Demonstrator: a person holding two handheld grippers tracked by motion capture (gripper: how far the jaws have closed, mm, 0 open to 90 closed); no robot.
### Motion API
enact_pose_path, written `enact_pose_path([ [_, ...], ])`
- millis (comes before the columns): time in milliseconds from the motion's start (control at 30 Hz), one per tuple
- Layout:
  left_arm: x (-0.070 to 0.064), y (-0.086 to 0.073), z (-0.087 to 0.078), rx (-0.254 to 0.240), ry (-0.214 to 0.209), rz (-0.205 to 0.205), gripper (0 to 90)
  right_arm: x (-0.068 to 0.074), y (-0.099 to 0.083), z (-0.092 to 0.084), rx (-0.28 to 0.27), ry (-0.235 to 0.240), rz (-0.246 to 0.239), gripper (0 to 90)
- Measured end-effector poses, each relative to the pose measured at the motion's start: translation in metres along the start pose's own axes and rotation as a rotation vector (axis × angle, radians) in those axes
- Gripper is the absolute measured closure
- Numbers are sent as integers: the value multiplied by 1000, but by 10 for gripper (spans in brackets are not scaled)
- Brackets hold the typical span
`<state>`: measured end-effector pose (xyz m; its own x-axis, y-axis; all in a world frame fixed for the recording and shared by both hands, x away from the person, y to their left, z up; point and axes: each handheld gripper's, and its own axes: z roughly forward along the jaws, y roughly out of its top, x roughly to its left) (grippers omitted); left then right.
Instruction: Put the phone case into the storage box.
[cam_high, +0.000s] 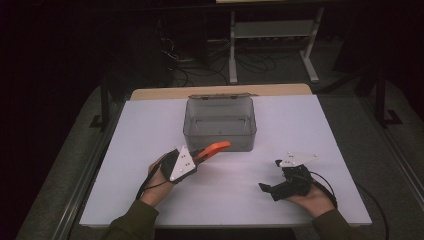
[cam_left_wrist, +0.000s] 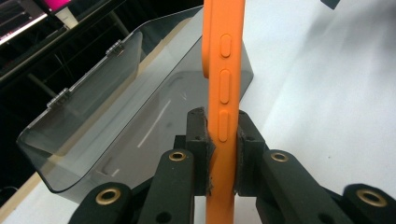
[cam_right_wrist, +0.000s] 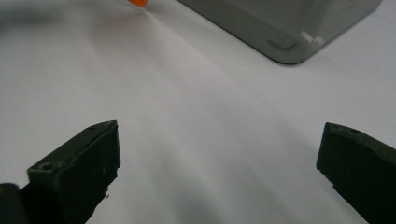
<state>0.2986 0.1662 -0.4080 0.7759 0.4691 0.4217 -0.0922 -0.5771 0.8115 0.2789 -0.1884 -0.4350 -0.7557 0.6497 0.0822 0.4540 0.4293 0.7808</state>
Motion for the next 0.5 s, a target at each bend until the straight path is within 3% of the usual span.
enact_pose_path([
  [267, 5, -2, -1, -19, -45, -90, 792, 1, 0, 1, -2, 1, -1, 0],
  [500, 9, -5, 0, -21, -61, -135, 792, 0, 0, 0, -1, -2, 0, 0],
])
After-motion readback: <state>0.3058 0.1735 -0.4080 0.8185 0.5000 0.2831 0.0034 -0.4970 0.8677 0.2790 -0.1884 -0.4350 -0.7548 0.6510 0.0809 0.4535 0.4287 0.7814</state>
